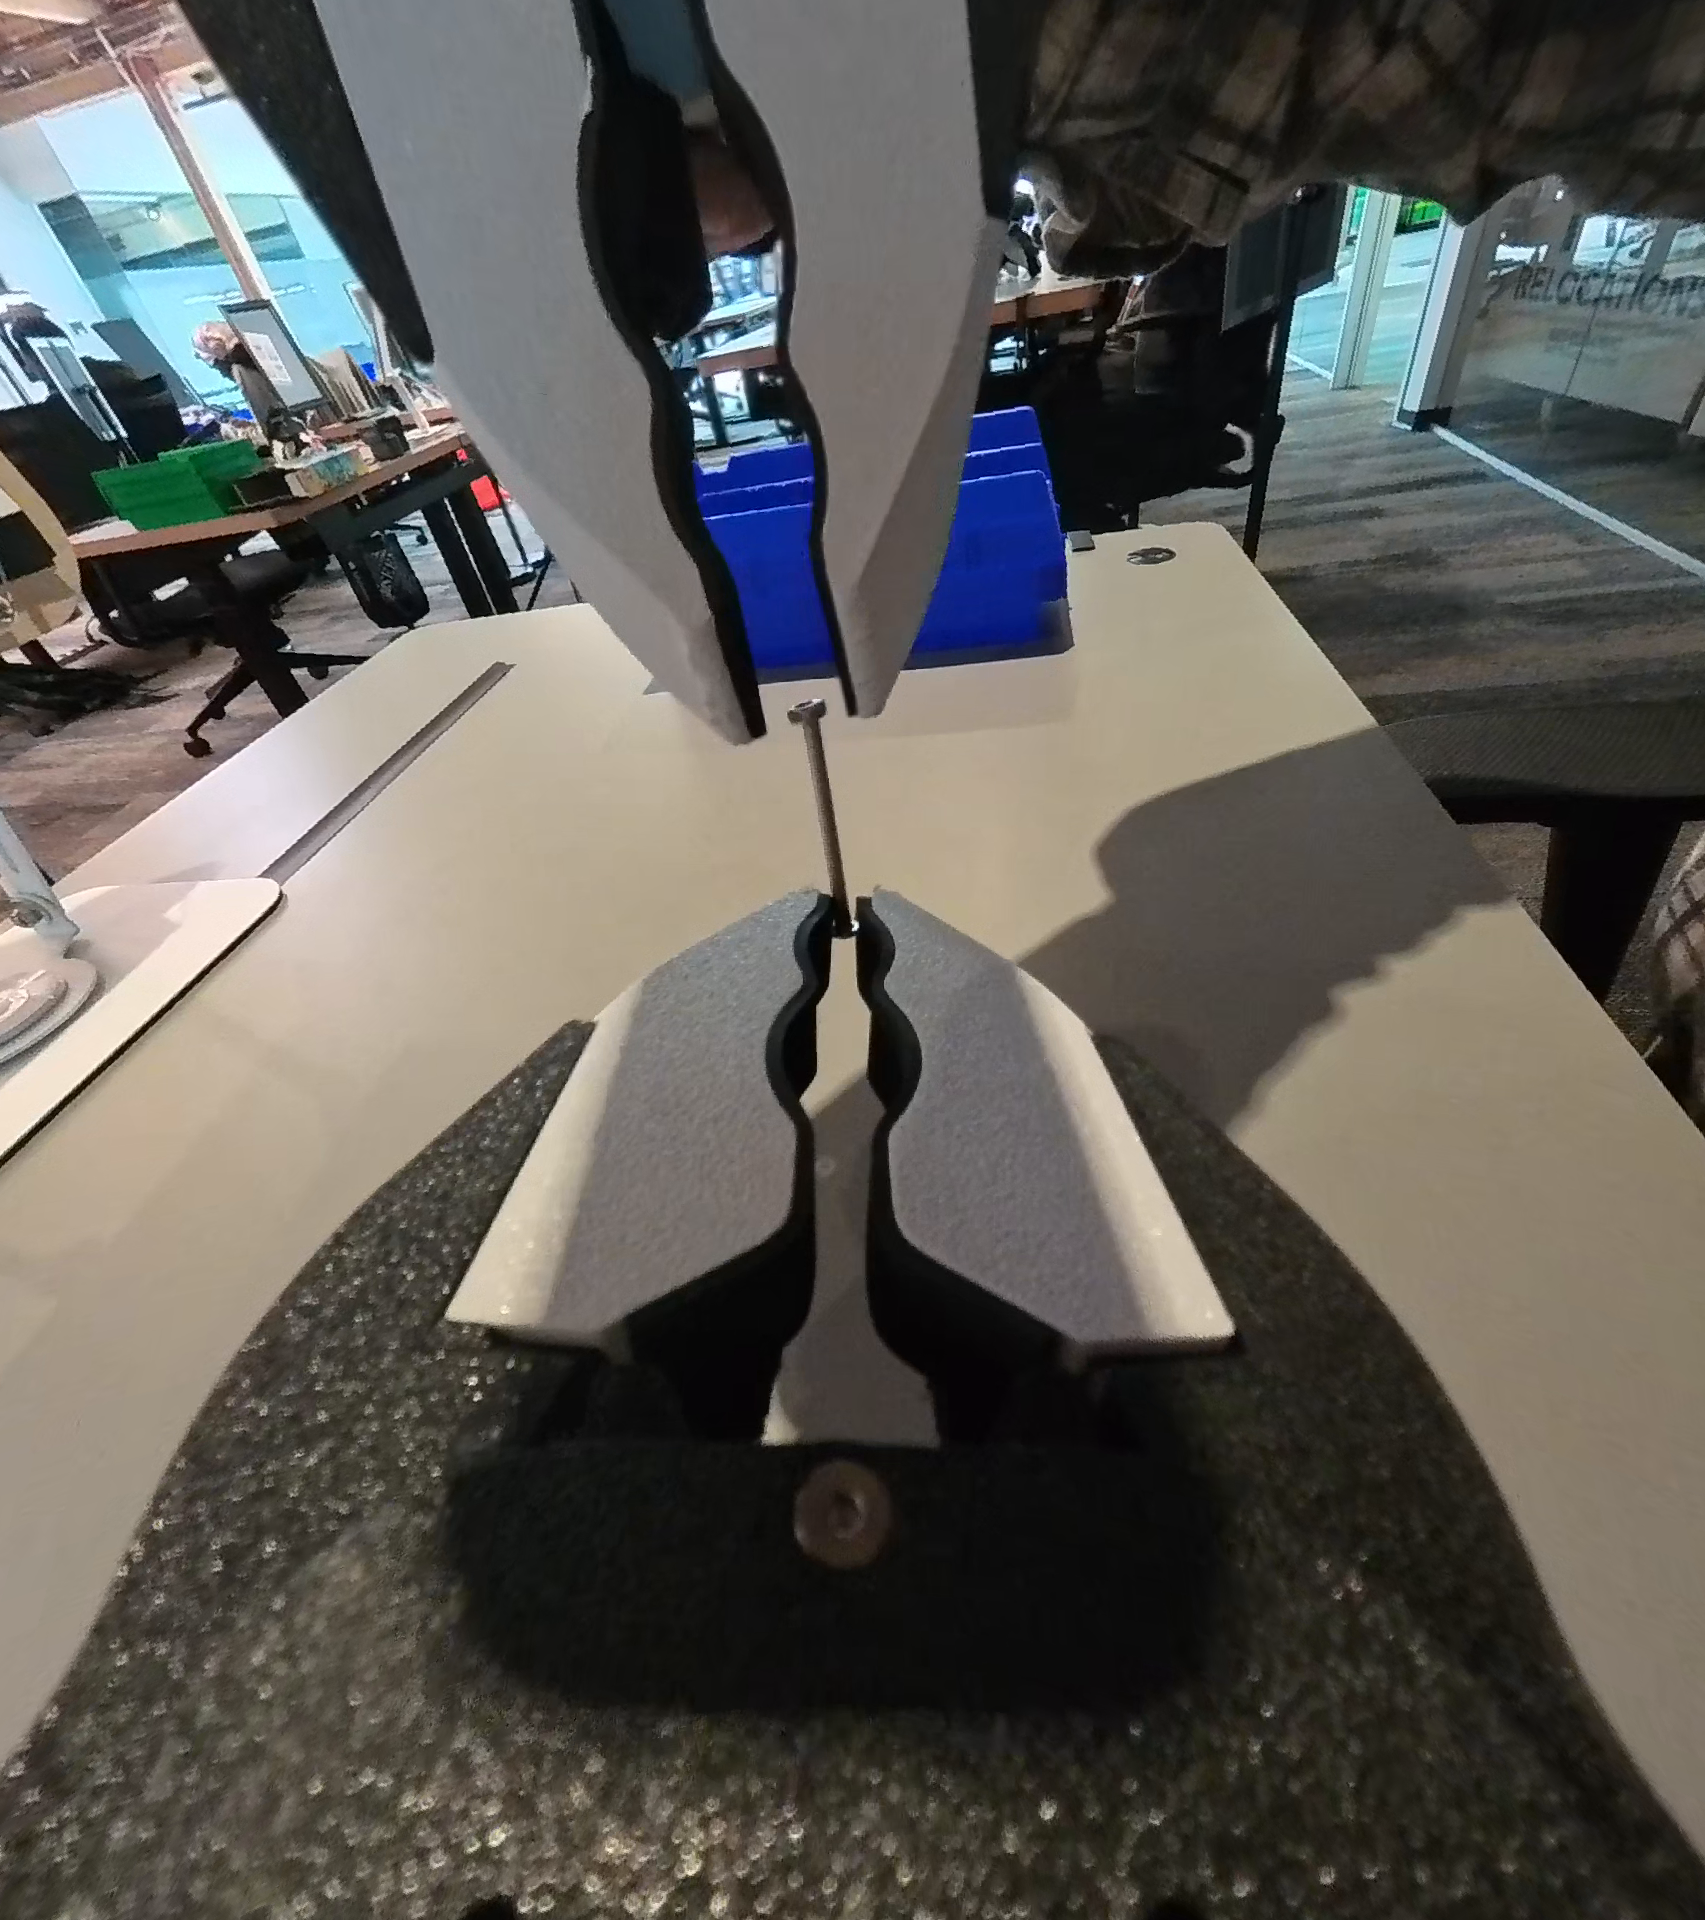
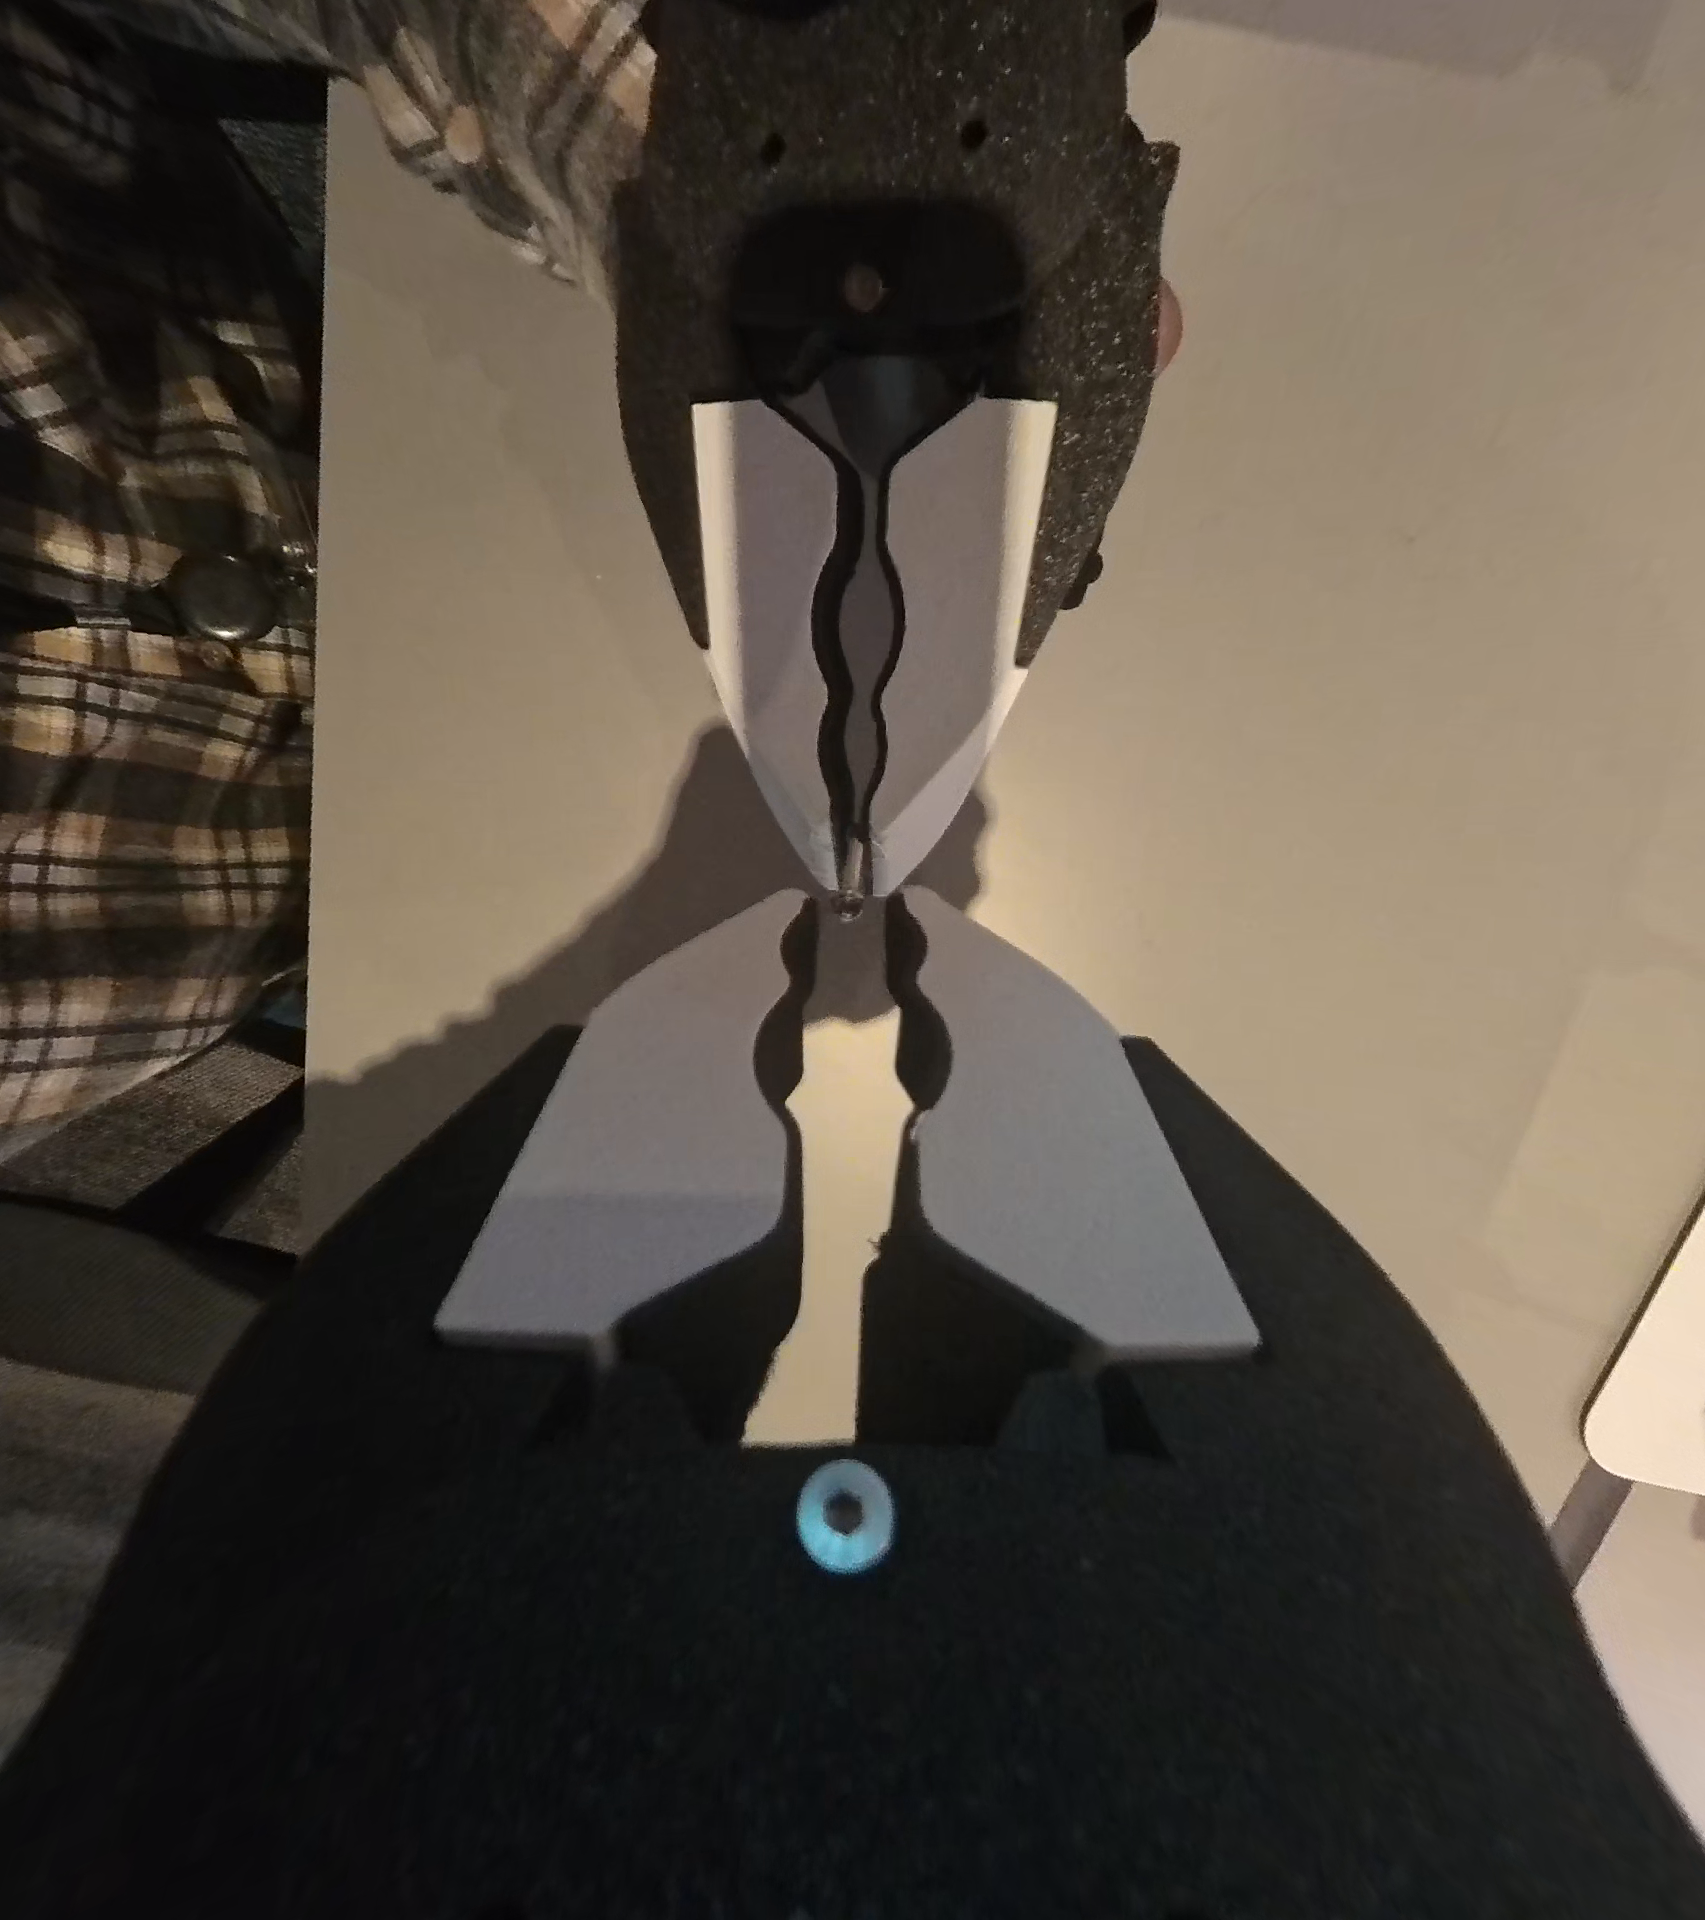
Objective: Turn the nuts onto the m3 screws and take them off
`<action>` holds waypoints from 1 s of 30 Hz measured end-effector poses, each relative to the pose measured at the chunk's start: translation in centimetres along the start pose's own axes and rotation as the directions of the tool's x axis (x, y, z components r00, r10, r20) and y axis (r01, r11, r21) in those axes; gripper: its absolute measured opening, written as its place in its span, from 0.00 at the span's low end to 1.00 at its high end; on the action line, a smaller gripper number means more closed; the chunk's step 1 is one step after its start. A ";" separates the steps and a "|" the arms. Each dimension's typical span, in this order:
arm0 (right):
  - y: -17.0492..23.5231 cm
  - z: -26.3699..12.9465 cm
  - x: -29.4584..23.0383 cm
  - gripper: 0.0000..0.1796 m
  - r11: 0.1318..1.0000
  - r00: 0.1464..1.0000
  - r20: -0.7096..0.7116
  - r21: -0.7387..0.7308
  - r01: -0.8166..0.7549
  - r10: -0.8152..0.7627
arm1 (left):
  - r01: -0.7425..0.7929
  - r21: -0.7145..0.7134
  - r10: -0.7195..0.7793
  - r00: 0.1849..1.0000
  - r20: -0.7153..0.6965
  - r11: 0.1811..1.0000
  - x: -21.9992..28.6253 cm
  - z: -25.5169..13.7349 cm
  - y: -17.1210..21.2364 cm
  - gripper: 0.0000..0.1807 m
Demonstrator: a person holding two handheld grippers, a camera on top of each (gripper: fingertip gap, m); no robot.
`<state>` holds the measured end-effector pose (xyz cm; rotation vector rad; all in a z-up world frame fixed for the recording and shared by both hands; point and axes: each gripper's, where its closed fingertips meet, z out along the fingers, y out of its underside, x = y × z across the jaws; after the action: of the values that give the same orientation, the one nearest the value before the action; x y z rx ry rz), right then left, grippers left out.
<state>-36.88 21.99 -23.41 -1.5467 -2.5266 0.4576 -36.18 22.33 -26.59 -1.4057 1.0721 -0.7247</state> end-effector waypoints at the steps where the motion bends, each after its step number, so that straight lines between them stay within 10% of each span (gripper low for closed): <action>1: 0.0 0.0 0.0 0.07 1.000 1.000 -0.001 0.004 0.001 -0.001 | 0.002 0.001 -0.002 1.000 0.000 1.000 0.0 0.0 0.0 0.02; 10: -1.1 -3.0 0.6 0.24 0.938 0.991 -0.083 0.339 -0.069 0.103 | 0.003 0.028 -0.003 1.000 0.028 1.000 -0.7 -0.7 -0.4 0.02; 15: -1.9 -6.7 -0.3 0.28 0.548 0.978 -0.014 0.830 -0.104 0.207 | -0.004 0.055 0.002 0.999 0.032 0.999 -0.7 -0.8 -0.8 0.02; 20: -0.3 -7.4 -0.6 0.25 0.189 0.971 0.054 0.977 -0.100 0.234 | -0.013 0.060 0.012 1.000 0.026 0.998 -0.4 -0.5 -0.8 0.02; 30: -1.9 -2.7 -0.5 0.21 0.318 0.997 0.062 0.946 -0.071 0.038 | -0.014 0.074 0.013 1.000 0.013 0.997 -0.2 -0.5 -0.9 0.02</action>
<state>-37.52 21.17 -20.21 -1.0456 -1.5010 1.6218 -36.52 22.24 -25.61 -1.3372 1.0345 -0.7380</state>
